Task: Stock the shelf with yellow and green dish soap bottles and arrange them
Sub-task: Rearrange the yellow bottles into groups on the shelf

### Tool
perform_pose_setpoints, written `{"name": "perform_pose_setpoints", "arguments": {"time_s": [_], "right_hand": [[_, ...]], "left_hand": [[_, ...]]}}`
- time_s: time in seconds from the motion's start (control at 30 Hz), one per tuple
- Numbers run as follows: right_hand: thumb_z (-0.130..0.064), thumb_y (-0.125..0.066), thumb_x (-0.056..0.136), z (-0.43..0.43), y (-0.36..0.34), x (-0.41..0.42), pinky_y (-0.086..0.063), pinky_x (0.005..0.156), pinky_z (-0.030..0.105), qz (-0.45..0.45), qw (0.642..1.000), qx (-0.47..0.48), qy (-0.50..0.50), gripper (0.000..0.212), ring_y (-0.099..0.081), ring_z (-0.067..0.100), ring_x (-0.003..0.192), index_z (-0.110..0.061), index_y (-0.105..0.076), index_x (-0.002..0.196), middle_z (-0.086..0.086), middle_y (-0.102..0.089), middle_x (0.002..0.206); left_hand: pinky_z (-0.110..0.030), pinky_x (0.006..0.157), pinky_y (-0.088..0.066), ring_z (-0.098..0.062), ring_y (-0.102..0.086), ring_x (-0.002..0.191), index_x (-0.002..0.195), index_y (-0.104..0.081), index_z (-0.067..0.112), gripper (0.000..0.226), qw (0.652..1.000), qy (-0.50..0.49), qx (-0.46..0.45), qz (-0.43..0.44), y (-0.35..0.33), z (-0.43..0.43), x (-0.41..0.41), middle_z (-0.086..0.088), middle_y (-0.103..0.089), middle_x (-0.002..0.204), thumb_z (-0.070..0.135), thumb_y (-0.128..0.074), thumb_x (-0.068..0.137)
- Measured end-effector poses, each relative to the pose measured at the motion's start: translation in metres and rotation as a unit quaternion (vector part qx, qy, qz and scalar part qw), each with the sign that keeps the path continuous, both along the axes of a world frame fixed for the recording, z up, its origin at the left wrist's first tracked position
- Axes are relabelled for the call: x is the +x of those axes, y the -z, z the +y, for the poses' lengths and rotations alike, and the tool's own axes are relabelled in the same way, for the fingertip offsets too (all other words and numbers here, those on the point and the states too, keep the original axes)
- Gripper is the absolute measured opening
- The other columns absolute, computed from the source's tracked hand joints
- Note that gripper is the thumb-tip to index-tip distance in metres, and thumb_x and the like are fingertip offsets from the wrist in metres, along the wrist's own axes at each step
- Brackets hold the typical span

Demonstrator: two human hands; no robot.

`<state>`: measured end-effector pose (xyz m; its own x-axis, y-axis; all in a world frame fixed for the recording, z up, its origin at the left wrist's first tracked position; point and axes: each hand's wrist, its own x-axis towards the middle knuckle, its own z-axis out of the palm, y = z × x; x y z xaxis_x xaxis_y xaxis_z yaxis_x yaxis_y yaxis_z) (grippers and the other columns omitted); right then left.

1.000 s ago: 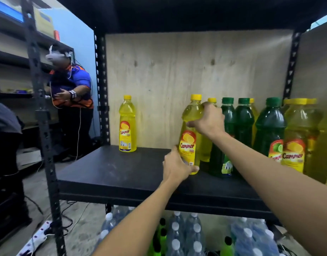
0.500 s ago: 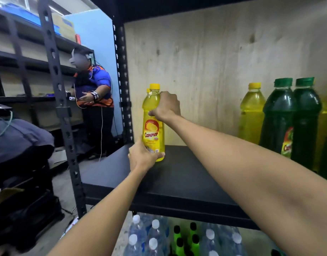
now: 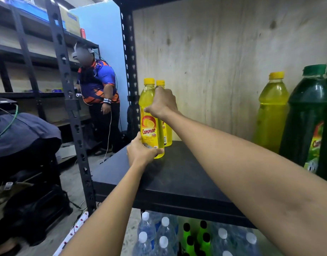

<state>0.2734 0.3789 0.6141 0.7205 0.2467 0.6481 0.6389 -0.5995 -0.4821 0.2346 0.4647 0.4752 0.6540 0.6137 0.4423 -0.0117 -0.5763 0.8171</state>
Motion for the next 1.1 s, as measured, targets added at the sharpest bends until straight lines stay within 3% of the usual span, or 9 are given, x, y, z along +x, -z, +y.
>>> {"name": "perform_pose_setpoints", "arguments": {"time_s": [0.17, 0.23, 0.33, 0.5, 0.63, 0.73, 0.83, 0.93, 1.1], "right_hand": [[-0.036, -0.084, 0.076, 0.003, 0.007, -0.003, -0.049, 0.091, 0.037, 0.006, 1.0, 0.006, -0.002, 0.077, -0.058, 0.034, 0.122, -0.011, -0.047, 0.139, 0.013, -0.057, 0.133], [-0.038, -0.086, 0.073, -0.01, 0.009, -0.015, -0.049, 0.099, 0.04, 0.045, 0.999, 0.024, -0.02, 0.094, -0.055, 0.033, 0.127, -0.015, -0.036, 0.149, 0.013, -0.056, 0.138], [-0.036, -0.087, 0.068, -0.059, 0.013, -0.043, -0.049, 0.102, 0.035, 0.073, 0.996, 0.052, -0.028, 0.083, -0.058, 0.027, 0.125, -0.021, -0.051, 0.142, 0.008, -0.064, 0.133], [-0.027, -0.082, 0.077, -0.202, 0.019, -0.098, -0.052, 0.094, 0.029, 0.052, 0.996, 0.058, 0.032, 0.036, -0.067, 0.018, 0.106, -0.024, -0.074, 0.111, 0.002, -0.073, 0.11], [-0.022, -0.078, 0.076, -0.311, 0.02, -0.123, -0.054, 0.087, 0.03, 0.006, 0.986, 0.088, 0.144, 0.02, -0.069, 0.011, 0.091, -0.024, -0.077, 0.096, -0.006, -0.075, 0.091], [-0.017, -0.072, 0.077, -0.382, 0.02, -0.128, -0.054, 0.085, 0.031, -0.04, 0.964, 0.132, 0.226, 0.016, -0.069, 0.012, 0.089, -0.022, -0.076, 0.091, -0.006, -0.074, 0.087], [-0.016, -0.068, 0.08, -0.442, 0.017, -0.119, -0.046, 0.082, 0.026, -0.057, 0.937, 0.172, 0.299, 0.021, -0.065, 0.019, 0.098, -0.022, -0.073, 0.1, 0.0, -0.071, 0.099], [-0.021, -0.07, 0.081, -0.485, 0.008, -0.1, -0.046, 0.088, 0.034, -0.06, 0.921, 0.182, 0.338, 0.035, -0.061, 0.029, 0.108, -0.015, -0.064, 0.115, 0.01, -0.067, 0.109], [-0.031, -0.076, 0.081, -0.512, -0.019, -0.073, -0.047, 0.095, 0.038, -0.019, 0.942, 0.131, 0.309, 0.057, -0.06, 0.035, 0.117, -0.012, -0.055, 0.131, 0.015, -0.067, 0.122]], "left_hand": [[-0.036, 0.084, -0.054, -0.017, -0.065, 0.096, 0.107, -0.058, 0.029, 0.062, 1.0, 0.011, 0.001, 0.013, 0.002, -0.002, 0.001, 0.006, -0.069, 0.096, 0.035, -0.092, 0.055], [-0.037, 0.091, -0.049, -0.022, -0.06, 0.112, 0.135, -0.047, 0.026, 0.09, 0.999, 0.018, 0.004, 0.03, 0.001, -0.004, -0.001, 0.0, -0.061, 0.118, 0.034, -0.091, 0.057], [-0.039, 0.106, -0.039, -0.028, -0.042, 0.132, 0.157, -0.014, 0.022, 0.122, 1.0, 0.011, 0.013, 0.017, -0.004, -0.013, -0.012, -0.01, -0.035, 0.143, 0.03, -0.09, 0.062], [-0.034, 0.096, -0.036, -0.03, -0.043, 0.115, 0.141, -0.046, 0.023, 0.074, 0.968, -0.021, 0.174, -0.177, -0.014, -0.085, -0.051, -0.012, -0.045, 0.123, 0.02, -0.078, 0.075], [-0.034, 0.085, -0.05, -0.021, -0.056, 0.092, 0.114, -0.066, 0.024, 0.043, 0.943, 0.1, 0.188, -0.256, -0.025, -0.183, -0.074, -0.001, -0.053, 0.102, 0.006, -0.073, 0.076], [-0.024, 0.067, -0.054, -0.007, -0.061, 0.074, 0.099, -0.068, 0.031, 0.031, 0.926, 0.259, 0.142, -0.235, -0.034, -0.261, -0.085, 0.012, -0.058, 0.091, 0.007, -0.071, 0.08], [-0.015, 0.063, -0.051, -0.008, -0.064, 0.071, 0.093, -0.07, 0.029, 0.024, 0.898, 0.382, 0.115, -0.186, -0.039, -0.335, -0.095, 0.01, -0.066, 0.087, 0.008, -0.071, 0.081], [-0.012, 0.061, -0.051, -0.004, -0.066, 0.069, 0.097, -0.07, 0.029, 0.021, 0.896, 0.426, 0.084, -0.091, -0.039, -0.402, -0.096, 0.012, -0.067, 0.089, 0.016, -0.07, 0.081], [-0.032, 0.088, -0.058, -0.011, -0.07, 0.09, 0.122, -0.064, 0.024, 0.044, 0.91, 0.414, 0.027, -0.005, -0.032, -0.481, -0.078, 0.005, -0.07, 0.11, 0.022, -0.073, 0.079]]}}
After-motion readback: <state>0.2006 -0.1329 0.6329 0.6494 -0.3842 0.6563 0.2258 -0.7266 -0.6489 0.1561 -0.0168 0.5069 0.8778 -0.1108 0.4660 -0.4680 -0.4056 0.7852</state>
